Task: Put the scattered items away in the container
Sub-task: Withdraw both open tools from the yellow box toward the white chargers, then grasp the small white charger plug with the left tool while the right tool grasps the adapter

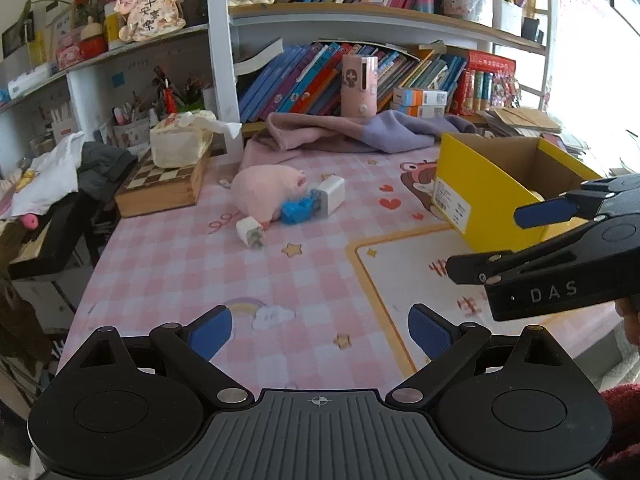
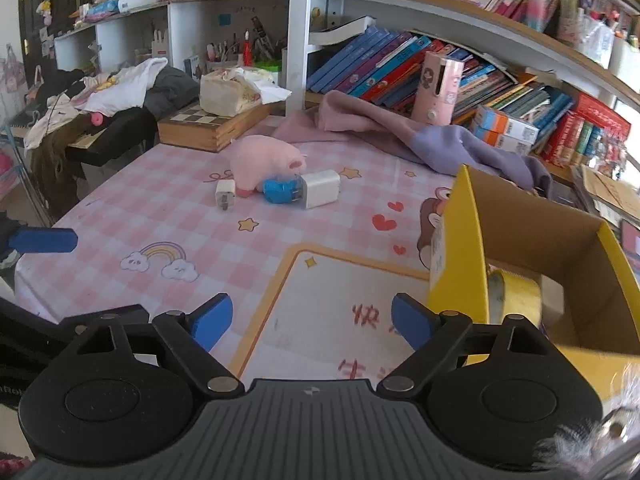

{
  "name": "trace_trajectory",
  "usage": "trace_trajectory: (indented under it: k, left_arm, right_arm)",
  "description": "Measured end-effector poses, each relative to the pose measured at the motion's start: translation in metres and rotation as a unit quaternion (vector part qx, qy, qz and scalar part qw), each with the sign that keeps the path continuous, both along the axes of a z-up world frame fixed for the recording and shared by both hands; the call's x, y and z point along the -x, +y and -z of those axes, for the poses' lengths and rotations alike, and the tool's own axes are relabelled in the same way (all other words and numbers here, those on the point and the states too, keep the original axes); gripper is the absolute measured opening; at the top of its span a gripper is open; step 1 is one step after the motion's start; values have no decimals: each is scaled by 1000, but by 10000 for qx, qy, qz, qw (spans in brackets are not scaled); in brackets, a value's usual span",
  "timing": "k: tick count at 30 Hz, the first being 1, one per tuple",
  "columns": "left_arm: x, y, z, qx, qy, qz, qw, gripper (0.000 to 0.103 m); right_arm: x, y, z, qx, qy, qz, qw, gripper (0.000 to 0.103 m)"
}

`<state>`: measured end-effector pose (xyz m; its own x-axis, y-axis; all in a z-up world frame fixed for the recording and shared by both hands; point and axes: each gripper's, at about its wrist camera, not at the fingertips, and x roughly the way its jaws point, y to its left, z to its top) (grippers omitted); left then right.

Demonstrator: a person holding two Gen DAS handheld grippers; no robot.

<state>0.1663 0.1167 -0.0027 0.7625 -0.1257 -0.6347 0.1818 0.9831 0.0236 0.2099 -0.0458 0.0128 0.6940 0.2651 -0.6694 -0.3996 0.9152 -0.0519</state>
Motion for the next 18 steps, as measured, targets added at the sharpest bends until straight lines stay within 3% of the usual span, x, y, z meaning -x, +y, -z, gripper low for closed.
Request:
trace_trajectory:
  k: [4,18]
  left_arm:
    - [-21,-1,2,12,112,-16,9999,97]
    - [-83,10,7,75,296,-226,9993,97]
  right_arm:
    - [-26,3,2,30,117,-71,9999,75]
    - [-107,10,9,-314,491,24,9983,74]
